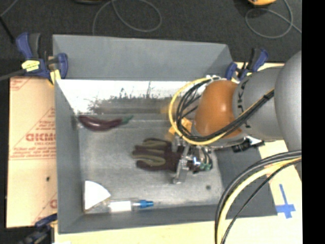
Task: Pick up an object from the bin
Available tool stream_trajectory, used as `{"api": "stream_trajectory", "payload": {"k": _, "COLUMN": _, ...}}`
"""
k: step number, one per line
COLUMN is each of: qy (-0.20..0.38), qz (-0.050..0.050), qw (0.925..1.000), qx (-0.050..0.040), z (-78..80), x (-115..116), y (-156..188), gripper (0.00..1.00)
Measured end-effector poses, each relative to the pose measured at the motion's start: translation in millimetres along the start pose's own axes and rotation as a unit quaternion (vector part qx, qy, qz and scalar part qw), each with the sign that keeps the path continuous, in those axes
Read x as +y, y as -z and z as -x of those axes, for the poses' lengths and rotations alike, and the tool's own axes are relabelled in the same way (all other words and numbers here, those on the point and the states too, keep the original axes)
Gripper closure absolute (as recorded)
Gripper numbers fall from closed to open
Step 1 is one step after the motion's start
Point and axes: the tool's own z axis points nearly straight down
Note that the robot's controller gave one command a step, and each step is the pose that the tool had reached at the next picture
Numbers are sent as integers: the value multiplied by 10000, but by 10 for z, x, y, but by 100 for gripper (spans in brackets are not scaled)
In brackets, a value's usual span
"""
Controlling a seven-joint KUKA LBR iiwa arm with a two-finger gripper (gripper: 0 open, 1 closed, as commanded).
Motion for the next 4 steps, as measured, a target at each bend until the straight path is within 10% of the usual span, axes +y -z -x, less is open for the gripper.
{"api": "stream_trajectory", "payload": {"k": 1, "qy": 90, "qz": 13, "qw": 9999, "qx": -49, "z": 106, "x": -52, "y": 15, "gripper": 100}}
{"api": "stream_trajectory", "payload": {"k": 4, "qy": 92, "qz": 10, "qw": 10000, "qx": -9, "z": 82, "x": -56, "y": 190, "gripper": 100}}
